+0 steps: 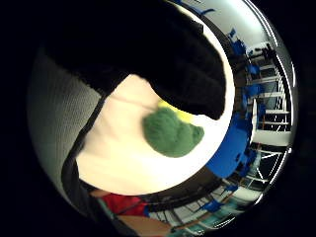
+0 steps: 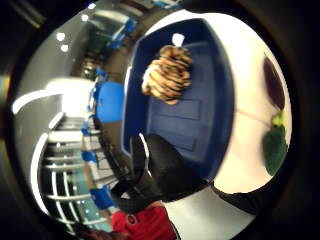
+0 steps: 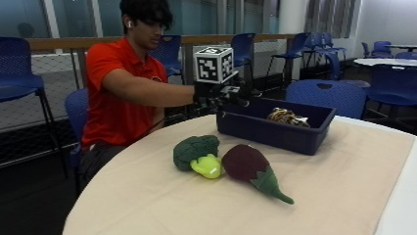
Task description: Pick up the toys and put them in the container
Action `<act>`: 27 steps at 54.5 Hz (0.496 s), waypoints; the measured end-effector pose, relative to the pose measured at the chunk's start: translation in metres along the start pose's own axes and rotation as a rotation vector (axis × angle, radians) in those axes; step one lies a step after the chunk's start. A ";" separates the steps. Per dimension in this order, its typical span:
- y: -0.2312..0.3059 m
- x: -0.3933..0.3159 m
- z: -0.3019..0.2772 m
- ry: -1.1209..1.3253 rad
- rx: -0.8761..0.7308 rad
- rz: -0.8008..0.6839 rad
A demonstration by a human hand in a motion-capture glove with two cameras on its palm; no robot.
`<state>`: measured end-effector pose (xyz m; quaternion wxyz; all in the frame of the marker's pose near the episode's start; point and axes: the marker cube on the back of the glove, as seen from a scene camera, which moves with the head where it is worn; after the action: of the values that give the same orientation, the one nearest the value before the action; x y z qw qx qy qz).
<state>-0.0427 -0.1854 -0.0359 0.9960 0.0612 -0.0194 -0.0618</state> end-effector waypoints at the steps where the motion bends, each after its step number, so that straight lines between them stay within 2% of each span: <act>1: 0.002 0.007 0.001 0.005 -0.004 0.010; 14: 0.028 0.089 0.020 0.056 -0.055 0.140; 27: 0.039 0.122 0.046 0.091 -0.113 0.218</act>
<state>0.0808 -0.1680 0.0180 0.9985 0.0052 0.0229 0.0485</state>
